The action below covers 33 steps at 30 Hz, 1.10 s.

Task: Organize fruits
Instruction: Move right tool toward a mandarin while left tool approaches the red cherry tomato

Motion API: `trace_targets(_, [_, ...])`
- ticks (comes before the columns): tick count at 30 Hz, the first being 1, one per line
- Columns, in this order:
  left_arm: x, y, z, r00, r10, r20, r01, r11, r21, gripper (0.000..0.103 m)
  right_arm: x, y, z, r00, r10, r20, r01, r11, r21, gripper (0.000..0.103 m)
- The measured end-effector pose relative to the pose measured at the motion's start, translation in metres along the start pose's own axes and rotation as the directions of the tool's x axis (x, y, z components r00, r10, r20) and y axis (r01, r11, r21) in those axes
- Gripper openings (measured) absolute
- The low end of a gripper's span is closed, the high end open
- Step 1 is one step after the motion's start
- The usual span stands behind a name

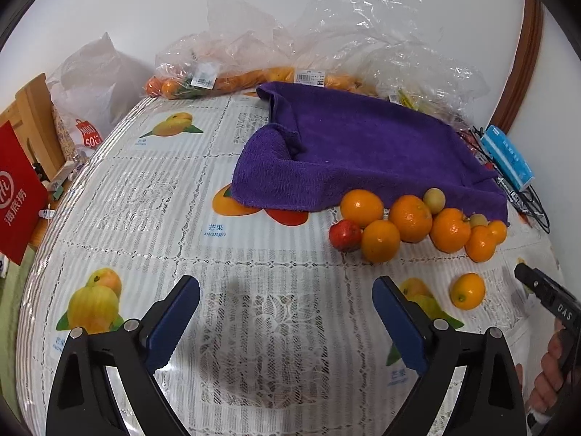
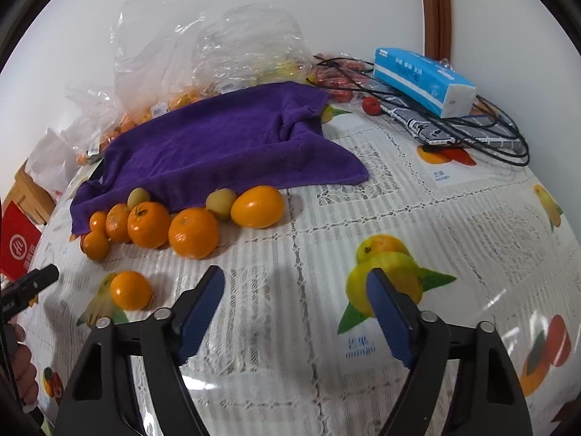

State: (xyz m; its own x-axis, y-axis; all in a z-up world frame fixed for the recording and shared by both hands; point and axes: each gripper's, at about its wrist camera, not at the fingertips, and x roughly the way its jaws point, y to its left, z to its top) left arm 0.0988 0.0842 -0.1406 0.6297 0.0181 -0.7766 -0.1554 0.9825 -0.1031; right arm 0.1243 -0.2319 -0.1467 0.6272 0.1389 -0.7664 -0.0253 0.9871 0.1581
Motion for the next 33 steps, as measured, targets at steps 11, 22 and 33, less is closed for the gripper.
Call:
trace_targets(11, [0.017, 0.001, -0.002, 1.0, -0.005, -0.013, 0.006, 0.999, 0.034, 0.091, 0.036, 0.017, 0.021, 1.0, -0.002, -0.013, 0.001, 0.993, -0.116, 0.056])
trace_targets(22, [0.027, 0.006, -0.005, 1.0, 0.023, -0.007, -0.022, 0.998, 0.056, 0.091, 0.056, 0.027, 0.032, 1.0, -0.001, -0.02, -0.002, 0.984, -0.176, 0.055])
trace_targets(33, [0.028, 0.003, -0.005, 0.999, 0.035, -0.013, -0.034, 0.997, 0.072, 0.091, 0.064, 0.034, 0.041, 1.0, 0.009, -0.018, -0.013, 0.979, -0.205, 0.038])
